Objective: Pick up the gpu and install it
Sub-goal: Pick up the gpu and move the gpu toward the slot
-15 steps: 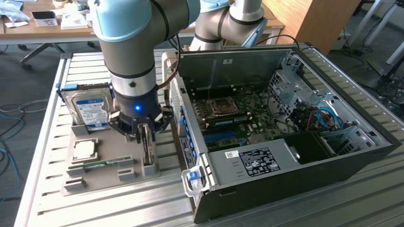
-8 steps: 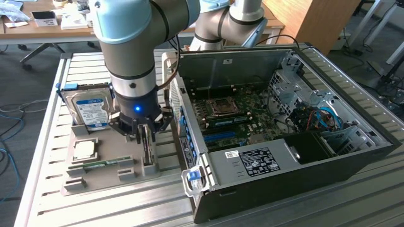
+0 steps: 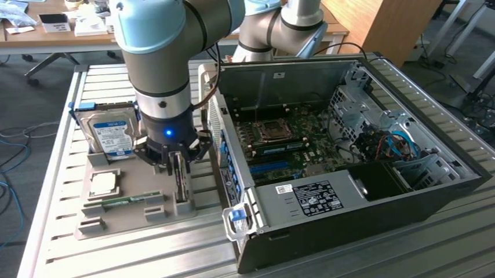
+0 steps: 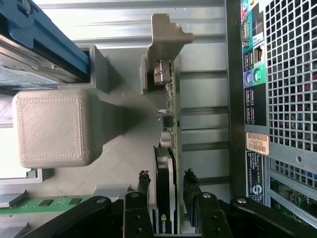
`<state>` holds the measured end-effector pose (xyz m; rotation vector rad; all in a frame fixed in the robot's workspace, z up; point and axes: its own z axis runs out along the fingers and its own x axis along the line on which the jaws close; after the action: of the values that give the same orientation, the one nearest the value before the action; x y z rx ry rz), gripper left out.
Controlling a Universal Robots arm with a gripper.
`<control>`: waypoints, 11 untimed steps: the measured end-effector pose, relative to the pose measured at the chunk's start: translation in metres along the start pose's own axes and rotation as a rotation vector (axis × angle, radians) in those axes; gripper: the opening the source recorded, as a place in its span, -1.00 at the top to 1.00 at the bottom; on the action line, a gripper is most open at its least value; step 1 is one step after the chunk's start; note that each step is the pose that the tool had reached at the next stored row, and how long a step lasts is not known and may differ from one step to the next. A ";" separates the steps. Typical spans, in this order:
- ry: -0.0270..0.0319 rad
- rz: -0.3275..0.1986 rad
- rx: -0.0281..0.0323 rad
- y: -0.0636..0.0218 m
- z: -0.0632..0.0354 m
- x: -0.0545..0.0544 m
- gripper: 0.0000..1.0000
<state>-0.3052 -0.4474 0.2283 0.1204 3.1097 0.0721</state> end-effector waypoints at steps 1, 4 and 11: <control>0.0000 0.000 -0.0003 0.0008 0.0001 0.000 0.17; 0.0001 0.000 -0.0008 0.0033 0.0005 0.000 0.17; 0.0001 0.000 -0.0009 0.0041 0.0006 0.001 0.17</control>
<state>-0.3054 -0.4432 0.2279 0.1204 3.1097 0.0735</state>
